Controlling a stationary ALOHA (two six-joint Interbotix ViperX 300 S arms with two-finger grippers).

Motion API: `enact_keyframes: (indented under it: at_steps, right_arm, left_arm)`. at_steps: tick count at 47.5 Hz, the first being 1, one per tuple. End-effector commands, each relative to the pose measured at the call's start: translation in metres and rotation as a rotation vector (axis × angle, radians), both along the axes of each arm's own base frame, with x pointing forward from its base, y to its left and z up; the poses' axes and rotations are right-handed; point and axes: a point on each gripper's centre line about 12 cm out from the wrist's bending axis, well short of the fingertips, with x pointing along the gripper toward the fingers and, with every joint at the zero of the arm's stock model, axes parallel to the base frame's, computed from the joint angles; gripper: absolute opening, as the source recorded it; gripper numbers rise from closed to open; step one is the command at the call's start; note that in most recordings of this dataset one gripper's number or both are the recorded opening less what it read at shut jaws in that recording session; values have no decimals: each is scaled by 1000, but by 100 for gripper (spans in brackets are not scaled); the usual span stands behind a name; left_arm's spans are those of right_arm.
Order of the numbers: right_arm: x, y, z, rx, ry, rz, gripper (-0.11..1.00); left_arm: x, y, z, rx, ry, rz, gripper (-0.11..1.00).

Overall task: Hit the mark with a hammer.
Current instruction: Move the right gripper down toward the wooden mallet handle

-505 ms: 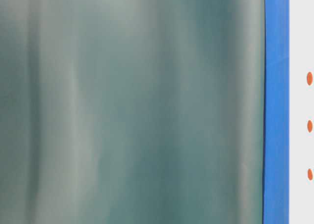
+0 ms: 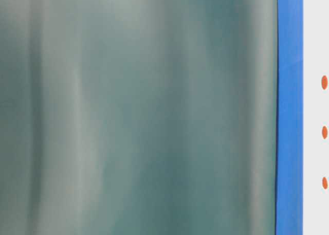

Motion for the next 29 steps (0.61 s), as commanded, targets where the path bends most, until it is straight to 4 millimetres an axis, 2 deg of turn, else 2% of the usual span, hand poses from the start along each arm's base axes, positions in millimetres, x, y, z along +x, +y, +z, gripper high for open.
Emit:
enact_keyframes:
  at_steps: [1,7,10,14,22,25,29]
  right_arm:
    - [15,7,0,43,25,12,-5]
    - [34,17,-16,98,97,24,3]
    - [45,24,-23,120,131,33,10]
    - [62,36,-33,143,183,52,27]
    - [100,62,-51,164,277,81,77]
    - [116,68,-64,171,327,75,92]
    - [134,73,-77,188,366,61,94]
  left_arm:
    - [1,0,6,0,-15,0,2]
    - [1,0,6,0,-15,2,2]
    - [1,0,6,0,-15,2,2]
    - [1,0,6,-1,-15,2,2]
    - [1,0,5,0,-14,2,2]
    - [1,0,5,-1,-14,2,2]
    - [1,0,5,-1,-14,2,2]
